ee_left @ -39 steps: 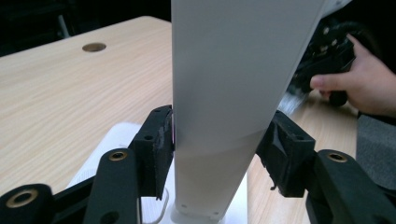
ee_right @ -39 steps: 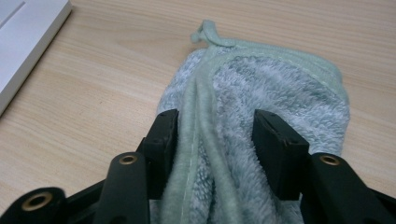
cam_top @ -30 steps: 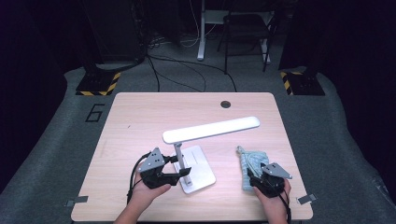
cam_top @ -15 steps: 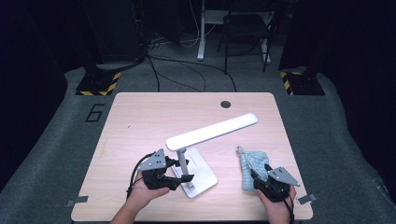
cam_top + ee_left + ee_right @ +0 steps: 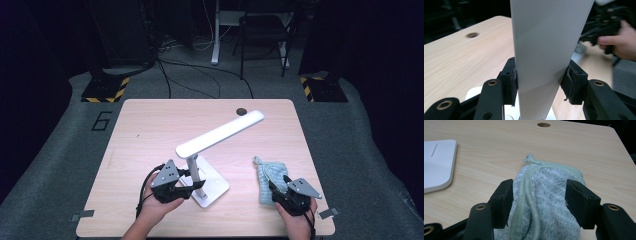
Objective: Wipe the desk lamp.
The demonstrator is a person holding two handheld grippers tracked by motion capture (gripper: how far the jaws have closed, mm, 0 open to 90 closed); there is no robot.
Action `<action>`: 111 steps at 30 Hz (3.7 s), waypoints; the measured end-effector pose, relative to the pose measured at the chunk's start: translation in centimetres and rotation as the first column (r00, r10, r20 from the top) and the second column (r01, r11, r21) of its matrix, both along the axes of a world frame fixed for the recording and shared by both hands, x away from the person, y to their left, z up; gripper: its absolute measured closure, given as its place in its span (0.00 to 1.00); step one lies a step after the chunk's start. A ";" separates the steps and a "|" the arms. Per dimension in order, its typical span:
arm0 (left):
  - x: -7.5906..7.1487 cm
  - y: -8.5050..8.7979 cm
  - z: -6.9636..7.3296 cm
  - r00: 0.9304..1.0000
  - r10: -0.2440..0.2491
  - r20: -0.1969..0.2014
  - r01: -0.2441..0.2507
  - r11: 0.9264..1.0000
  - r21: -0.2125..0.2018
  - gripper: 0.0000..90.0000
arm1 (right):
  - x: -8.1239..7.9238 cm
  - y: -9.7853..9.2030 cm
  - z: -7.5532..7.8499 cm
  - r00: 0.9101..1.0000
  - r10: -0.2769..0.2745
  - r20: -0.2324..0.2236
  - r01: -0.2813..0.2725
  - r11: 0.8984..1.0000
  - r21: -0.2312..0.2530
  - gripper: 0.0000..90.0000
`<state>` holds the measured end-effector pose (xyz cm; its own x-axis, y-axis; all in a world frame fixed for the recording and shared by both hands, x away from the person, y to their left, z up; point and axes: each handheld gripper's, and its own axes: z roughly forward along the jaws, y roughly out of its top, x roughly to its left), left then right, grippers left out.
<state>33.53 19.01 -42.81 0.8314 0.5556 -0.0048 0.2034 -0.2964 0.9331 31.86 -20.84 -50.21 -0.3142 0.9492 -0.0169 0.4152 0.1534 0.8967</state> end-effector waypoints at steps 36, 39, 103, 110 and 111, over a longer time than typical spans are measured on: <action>-1.0 -2.1 -0.1 0.992 -0.128 0.006 0.128 0.992 0.015 0.83 | -0.4 0.2 0.4 1.000 0.011 0.021 -0.011 1.000 0.007 0.45; -1.0 -2.9 -0.1 0.994 -0.102 0.029 0.101 0.994 0.032 0.84 | -0.8 -0.3 0.4 1.000 -0.008 0.024 0.008 1.000 0.004 0.45; 1.3 0.8 -8.2 0.970 0.147 -0.192 -0.126 0.985 0.115 0.30 | 4.9 14.1 3.5 0.848 0.527 0.048 -0.528 0.849 0.014 0.58; 1.5 0.3 -8.9 0.966 0.175 -0.191 -0.150 0.979 0.137 0.27 | 3.8 13.1 4.1 0.877 0.478 0.055 -0.480 0.877 0.035 0.47; 1.6 0.2 -9.0 0.965 0.174 -0.196 -0.150 0.980 0.133 0.27 | 3.5 12.8 4.3 0.883 0.467 0.053 -0.469 0.882 0.048 0.47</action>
